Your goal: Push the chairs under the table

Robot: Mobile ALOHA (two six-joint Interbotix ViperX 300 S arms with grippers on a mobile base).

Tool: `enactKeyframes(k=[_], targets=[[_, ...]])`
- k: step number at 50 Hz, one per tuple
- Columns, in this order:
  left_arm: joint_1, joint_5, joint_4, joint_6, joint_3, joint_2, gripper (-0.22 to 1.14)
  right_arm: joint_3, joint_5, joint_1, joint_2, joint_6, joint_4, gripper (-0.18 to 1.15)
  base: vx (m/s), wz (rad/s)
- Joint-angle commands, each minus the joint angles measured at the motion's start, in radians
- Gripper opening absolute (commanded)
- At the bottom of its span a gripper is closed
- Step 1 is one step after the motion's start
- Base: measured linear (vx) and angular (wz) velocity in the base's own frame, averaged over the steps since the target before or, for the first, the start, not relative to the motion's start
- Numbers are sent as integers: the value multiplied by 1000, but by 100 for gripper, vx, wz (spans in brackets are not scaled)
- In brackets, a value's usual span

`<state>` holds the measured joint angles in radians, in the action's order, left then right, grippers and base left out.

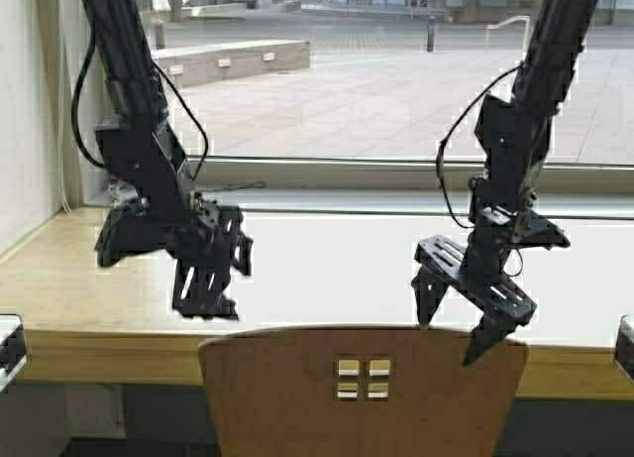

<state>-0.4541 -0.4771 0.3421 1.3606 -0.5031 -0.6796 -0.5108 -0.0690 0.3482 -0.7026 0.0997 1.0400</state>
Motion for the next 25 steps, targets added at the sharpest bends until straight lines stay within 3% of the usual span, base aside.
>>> enactKeyframes(k=[1, 15, 18, 25], targets=[[11, -11, -23, -5, -37, 178, 95, -48, 18, -2, 143, -2, -2, 99, -4, 3], [18, -14, -150, -5, -196, 403, 94, -170, 34, -2, 377, -5, -9, 99, -3, 1], [29, -17, -207, -5, -239, 463, 94, -193, 44, 0, 437, -8, -25, 99, -3, 2], [89, -15, -440, -5, -345, 615, 94, -239, 84, -2, 597, -20, -150, 99, -3, 2]])
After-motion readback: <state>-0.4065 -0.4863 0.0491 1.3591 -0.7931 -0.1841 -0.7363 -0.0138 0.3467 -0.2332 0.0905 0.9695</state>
